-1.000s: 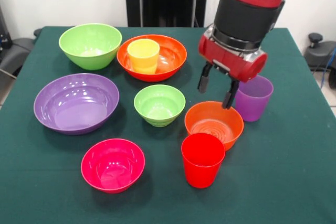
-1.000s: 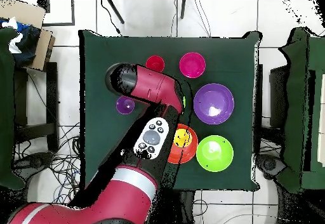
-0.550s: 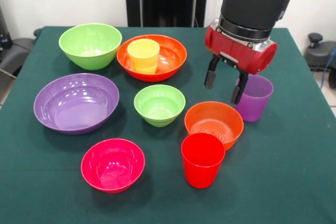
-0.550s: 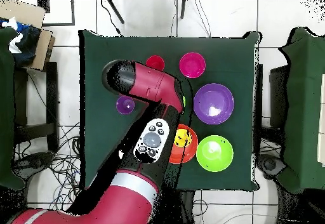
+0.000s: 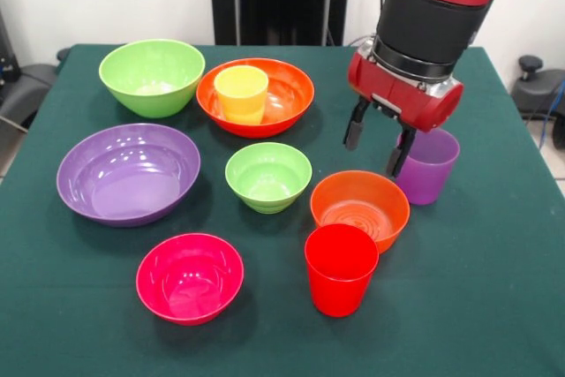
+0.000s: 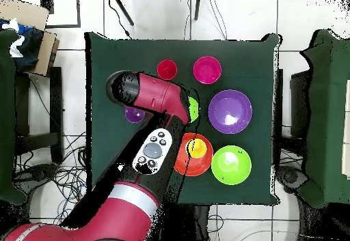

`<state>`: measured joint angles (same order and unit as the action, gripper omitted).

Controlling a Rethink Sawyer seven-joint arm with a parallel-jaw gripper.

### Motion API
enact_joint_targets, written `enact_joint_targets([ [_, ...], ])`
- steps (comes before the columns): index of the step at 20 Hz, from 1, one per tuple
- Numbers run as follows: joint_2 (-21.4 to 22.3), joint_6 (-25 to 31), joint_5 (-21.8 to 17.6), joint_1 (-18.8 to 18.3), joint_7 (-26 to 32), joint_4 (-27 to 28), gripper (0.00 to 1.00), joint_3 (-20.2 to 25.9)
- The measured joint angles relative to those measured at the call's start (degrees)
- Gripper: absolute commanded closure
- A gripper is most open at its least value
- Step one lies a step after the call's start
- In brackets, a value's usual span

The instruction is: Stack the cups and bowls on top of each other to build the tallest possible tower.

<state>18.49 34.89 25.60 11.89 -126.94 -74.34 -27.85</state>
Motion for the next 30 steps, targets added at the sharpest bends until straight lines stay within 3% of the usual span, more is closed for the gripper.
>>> enact_joint_targets([
  [19,1.16,-1.39,0.02,1.59,-1.07,-5.74,0.0,-3.43],
  [30,5.7,-2.49,0.01,1.38,-1.07,-10.49,0.0,-3.67],
])
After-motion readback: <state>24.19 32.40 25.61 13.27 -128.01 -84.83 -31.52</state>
